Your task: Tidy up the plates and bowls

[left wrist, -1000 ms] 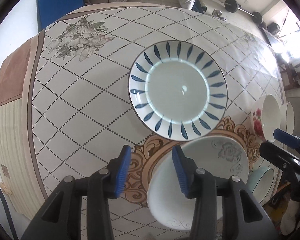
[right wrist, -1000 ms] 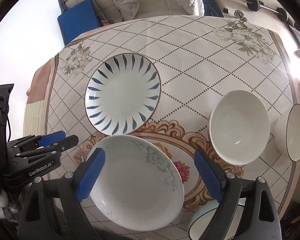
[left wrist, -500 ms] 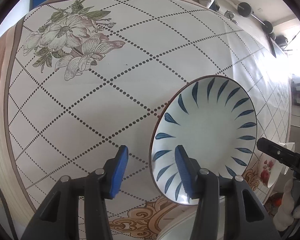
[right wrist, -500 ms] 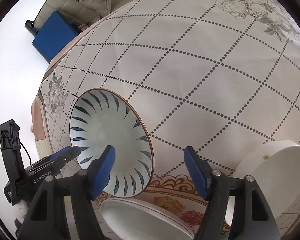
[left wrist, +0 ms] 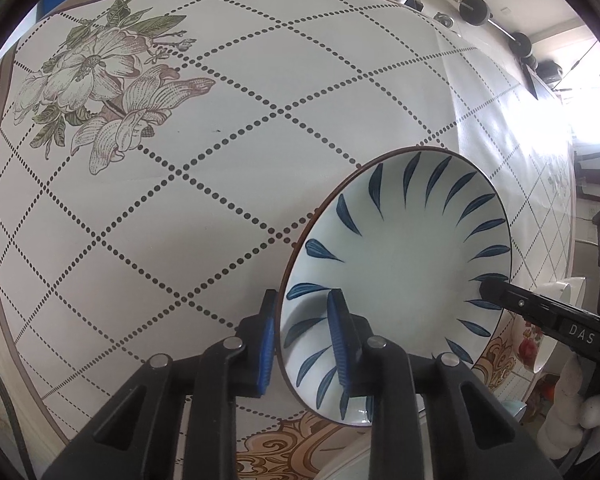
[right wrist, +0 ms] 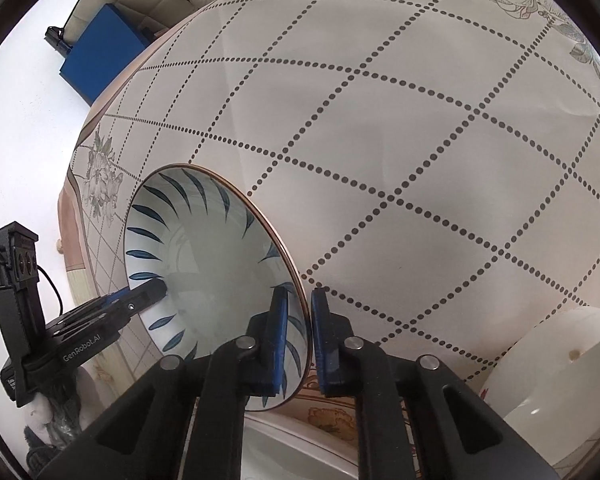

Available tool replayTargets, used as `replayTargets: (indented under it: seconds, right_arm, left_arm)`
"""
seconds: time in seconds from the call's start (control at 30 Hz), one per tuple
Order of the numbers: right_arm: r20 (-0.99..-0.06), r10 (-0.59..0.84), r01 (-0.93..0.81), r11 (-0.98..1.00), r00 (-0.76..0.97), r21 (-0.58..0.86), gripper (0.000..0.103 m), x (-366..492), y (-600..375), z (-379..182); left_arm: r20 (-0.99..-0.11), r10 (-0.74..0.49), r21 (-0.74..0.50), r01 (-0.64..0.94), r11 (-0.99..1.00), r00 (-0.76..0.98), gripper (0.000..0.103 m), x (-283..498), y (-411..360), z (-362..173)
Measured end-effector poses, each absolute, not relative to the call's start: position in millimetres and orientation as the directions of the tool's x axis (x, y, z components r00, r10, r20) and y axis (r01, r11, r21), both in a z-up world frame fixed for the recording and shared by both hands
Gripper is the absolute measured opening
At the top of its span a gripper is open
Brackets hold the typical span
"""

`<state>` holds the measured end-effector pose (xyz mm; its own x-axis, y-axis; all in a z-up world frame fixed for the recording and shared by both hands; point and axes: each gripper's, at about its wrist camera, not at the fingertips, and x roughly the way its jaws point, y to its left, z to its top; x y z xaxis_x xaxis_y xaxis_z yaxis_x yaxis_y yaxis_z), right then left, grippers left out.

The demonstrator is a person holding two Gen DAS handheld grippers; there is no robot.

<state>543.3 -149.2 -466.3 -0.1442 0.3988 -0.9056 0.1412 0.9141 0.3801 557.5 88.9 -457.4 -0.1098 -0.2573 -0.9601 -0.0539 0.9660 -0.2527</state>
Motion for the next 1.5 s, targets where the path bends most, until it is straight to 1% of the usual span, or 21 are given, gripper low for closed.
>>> replayTargets:
  seconds: [0.2, 0.5, 0.93, 1.23, 1.5]
  right_arm:
    - [-0.913, 0.382, 0.114, 0.923, -0.141, 0.369, 0.011, 542, -145, -465]
    - [-0.911, 0.395, 0.1, 0.917, -0.118, 0.385, 0.009, 541, -149, -451]
    - [-0.904, 0.425, 0.09, 0.903, -0.053, 0.419, 0.009, 537, -164, -415]
    - [-0.893, 0.451, 0.091, 0.889, 0.0, 0.449, 0.009, 495, -183, -371]
    - [-0.897, 0.442, 0.104, 0.892, 0.011, 0.441, 0.008, 437, -204, -353]
  left_arm:
    - [-0.971, -0.223, -0.22, -0.043, 0.974, -0.082, 0.018, 554, 88, -450]
    - [-0.979, -0.198, -0.196, -0.039, 0.98, -0.052, 0.018, 556, 94, -427]
    - [-0.983, -0.182, -0.181, 0.005, 0.983, 0.023, 0.018, 550, 90, -372]
    - [-0.975, -0.211, -0.206, 0.063, 0.976, 0.071, 0.018, 516, 84, -328]
    - [-0.973, -0.223, -0.216, 0.109, 0.97, 0.062, 0.018, 472, 58, -326]
